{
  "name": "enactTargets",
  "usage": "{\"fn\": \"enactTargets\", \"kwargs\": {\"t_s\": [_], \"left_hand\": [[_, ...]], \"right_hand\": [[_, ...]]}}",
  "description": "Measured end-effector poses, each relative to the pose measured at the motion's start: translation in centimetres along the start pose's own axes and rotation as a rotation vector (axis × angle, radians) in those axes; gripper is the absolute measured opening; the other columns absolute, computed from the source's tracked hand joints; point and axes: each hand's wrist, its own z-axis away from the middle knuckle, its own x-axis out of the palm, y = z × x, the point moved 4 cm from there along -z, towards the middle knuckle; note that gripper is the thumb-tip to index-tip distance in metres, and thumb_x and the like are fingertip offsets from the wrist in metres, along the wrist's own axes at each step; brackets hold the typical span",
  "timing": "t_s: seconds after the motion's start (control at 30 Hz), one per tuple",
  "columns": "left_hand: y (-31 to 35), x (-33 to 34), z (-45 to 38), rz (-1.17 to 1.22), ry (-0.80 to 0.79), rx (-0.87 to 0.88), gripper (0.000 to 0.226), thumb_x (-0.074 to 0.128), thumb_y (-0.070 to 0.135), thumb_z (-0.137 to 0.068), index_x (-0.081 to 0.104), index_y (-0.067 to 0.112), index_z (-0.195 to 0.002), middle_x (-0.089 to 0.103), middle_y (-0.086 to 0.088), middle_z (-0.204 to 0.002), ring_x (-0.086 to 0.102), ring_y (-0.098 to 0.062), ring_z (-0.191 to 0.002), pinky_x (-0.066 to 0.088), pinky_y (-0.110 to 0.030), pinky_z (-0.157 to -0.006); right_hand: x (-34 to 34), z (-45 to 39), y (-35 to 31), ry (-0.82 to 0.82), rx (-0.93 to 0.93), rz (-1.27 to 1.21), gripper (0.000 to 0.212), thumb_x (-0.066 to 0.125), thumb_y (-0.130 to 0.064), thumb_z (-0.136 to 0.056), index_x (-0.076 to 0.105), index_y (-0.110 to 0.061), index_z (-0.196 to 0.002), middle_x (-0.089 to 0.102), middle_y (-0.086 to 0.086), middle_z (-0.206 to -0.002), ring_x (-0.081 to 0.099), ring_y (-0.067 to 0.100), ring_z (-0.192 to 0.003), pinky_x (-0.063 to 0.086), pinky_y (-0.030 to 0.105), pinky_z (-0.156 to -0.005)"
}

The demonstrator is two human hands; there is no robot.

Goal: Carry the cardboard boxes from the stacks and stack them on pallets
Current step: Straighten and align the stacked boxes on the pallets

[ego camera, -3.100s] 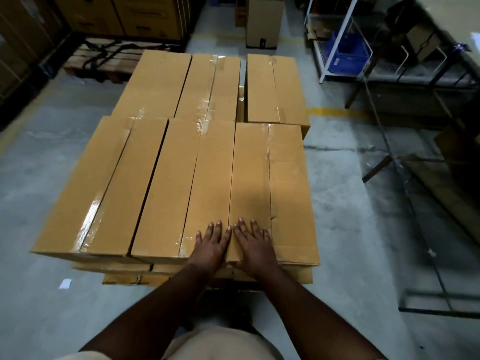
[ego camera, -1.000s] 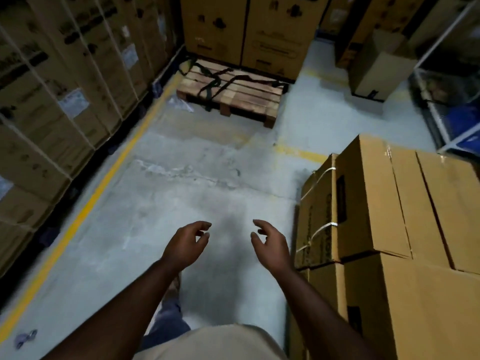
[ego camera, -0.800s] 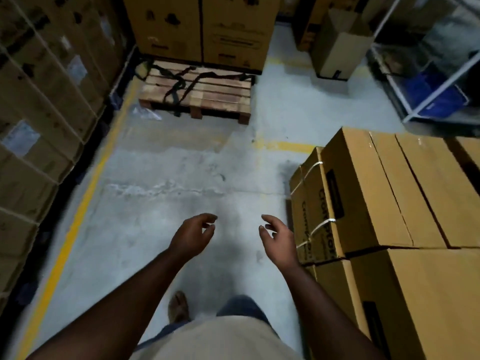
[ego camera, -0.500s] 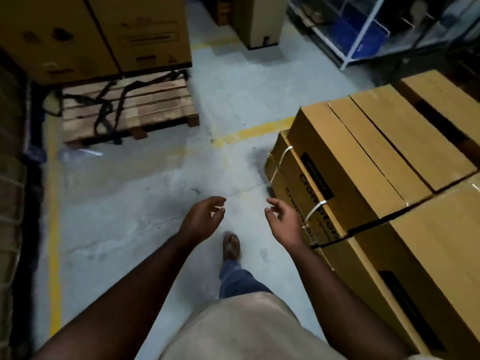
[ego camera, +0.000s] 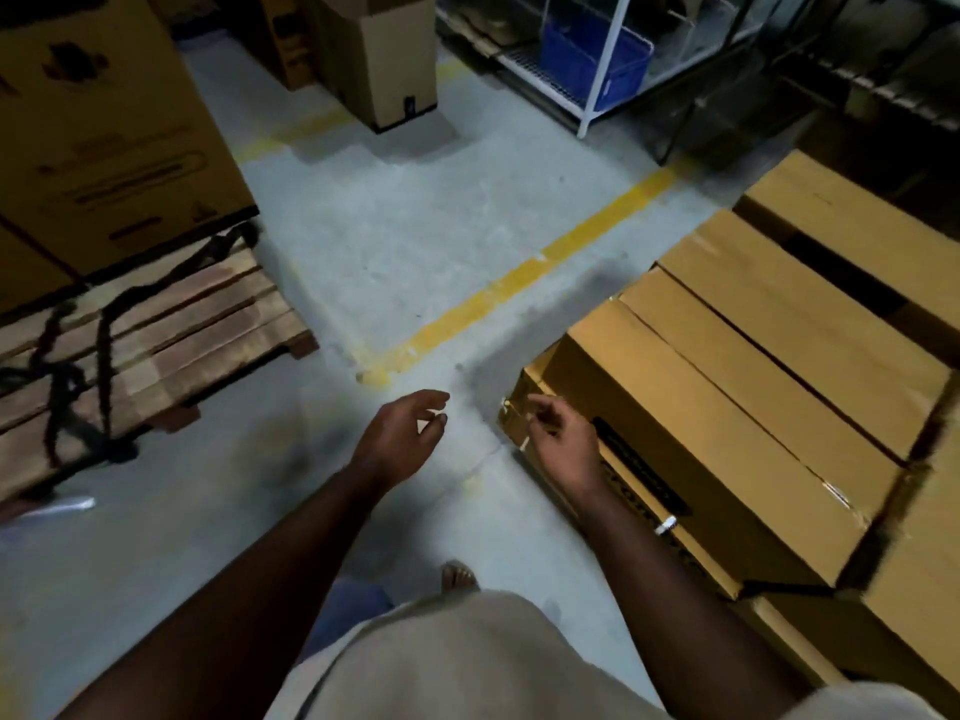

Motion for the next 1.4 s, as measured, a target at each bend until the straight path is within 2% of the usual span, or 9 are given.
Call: {"fn": "enactTargets", "kwargs": {"t_s": [0.17, 0.33, 0.47, 0.6, 0.8, 0.9, 1.07, 1.27, 1.4], "left_hand": [[-3.1, -2.3, -12.1, 0.058, -0.127, 0.041, 0.024, 0.063, 0.030, -0.092, 0.069, 0.035, -0.115, 0.074, 0.013, -0.113, 0.072, -0.004, -0.098, 0.059, -0.038, -0.092], [-4.9, -5.0, -23.2, 0.038, -0.309, 0.131, 0.027, 0.067, 0.011, -0.096, 0.072, 0.019, -0.122, 0.075, 0.007, -0.111, 0.073, -0.006, -0.097, 0.059, -0.035, -0.092], [-1.9, -6.3, -30.5, 0.009, -0.485, 0.275, 0.026, 0.067, 0.011, -0.097, 0.071, 0.013, -0.122, 0.074, 0.006, -0.110, 0.070, 0.005, -0.091, 0.057, -0.026, -0.090], [1.9, -5.1, -36.8, -0.023, -0.645, 0.413, 0.027, 0.067, 0.012, -0.097, 0.071, 0.011, -0.124, 0.075, 0.002, -0.110, 0.071, -0.002, -0.095, 0.058, -0.030, -0.091], [6.7, 0.1, -47.4, -0.070, -0.837, 0.530, 0.029, 0.069, 0.015, -0.098, 0.070, 0.012, -0.126, 0.075, -0.001, -0.112, 0.072, -0.011, -0.099, 0.059, -0.037, -0.093], [8.7, 3.1, -53.4, -0.104, -0.880, 0.564, 0.029, 0.069, 0.017, -0.097, 0.070, 0.013, -0.126, 0.075, 0.001, -0.113, 0.072, -0.009, -0.098, 0.058, -0.037, -0.094], [14.9, 7.9, -61.8, -0.276, -0.977, 0.711, 0.049, 0.058, 0.040, -0.092, 0.066, 0.016, -0.134, 0.072, 0.001, -0.124, 0.069, -0.010, -0.104, 0.055, -0.033, -0.095], [25.2, 14.9, -70.2, -0.202, -0.992, 0.773, 0.048, 0.058, 0.039, -0.092, 0.068, 0.013, -0.131, 0.073, -0.001, -0.122, 0.071, -0.013, -0.105, 0.058, -0.038, -0.094], [29.1, 20.4, -75.7, -0.220, -1.094, 0.820, 0.044, 0.060, 0.035, -0.094, 0.068, 0.011, -0.130, 0.073, -0.002, -0.122, 0.071, -0.014, -0.106, 0.057, -0.041, -0.096]], "right_hand": [[2.1, -7.8, -2.3, 0.135, 0.112, -0.010, 0.027, 0.070, -0.016, -0.098, 0.073, -0.022, -0.124, 0.072, -0.011, -0.110, 0.067, 0.002, -0.099, 0.057, 0.031, -0.089], [4.4, -12.8, -4.1, 0.335, 0.266, -0.023, 0.022, 0.069, -0.017, -0.098, 0.072, -0.029, -0.117, 0.074, -0.009, -0.111, 0.067, 0.002, -0.100, 0.058, 0.036, -0.091], [6.0, -15.5, -7.5, 0.524, 0.395, -0.167, 0.027, 0.066, -0.011, -0.099, 0.071, -0.023, -0.123, 0.073, -0.002, -0.116, 0.068, 0.011, -0.102, 0.050, 0.013, -0.074], [5.7, -18.2, -10.0, 0.634, 0.435, -0.225, 0.030, 0.064, -0.005, -0.099, 0.069, -0.012, -0.129, 0.070, -0.001, -0.110, 0.060, -0.007, -0.092, 0.045, 0.001, -0.066], [3.0, -23.0, -8.2, 0.906, 0.540, -0.375, 0.026, 0.068, -0.010, -0.098, 0.070, -0.020, -0.122, 0.070, -0.009, -0.107, 0.062, -0.005, -0.093, 0.048, 0.006, -0.066], [1.4, -27.0, -6.3, 1.000, 0.568, -0.409, 0.026, 0.068, -0.007, -0.096, 0.071, -0.021, -0.118, 0.072, -0.007, -0.105, 0.064, -0.004, -0.093, 0.055, 0.016, -0.084], [-1.7, -38.1, -5.3, 0.954, 0.555, -0.407, 0.026, 0.066, -0.004, -0.097, 0.072, -0.024, -0.112, 0.075, -0.003, -0.106, 0.072, 0.015, -0.099, 0.058, 0.038, -0.095], [-10.6, -51.5, -6.5, 1.025, 0.493, -0.431, 0.021, 0.067, -0.018, -0.098, 0.073, -0.027, -0.116, 0.074, -0.004, -0.114, 0.069, 0.015, -0.107, 0.058, 0.042, -0.098], [-15.3, -56.9, -5.7, 1.075, 0.523, -0.414, 0.025, 0.067, -0.014, -0.098, 0.073, -0.024, -0.119, 0.074, -0.007, -0.115, 0.068, 0.012, -0.108, 0.057, 0.040, -0.100]]}}
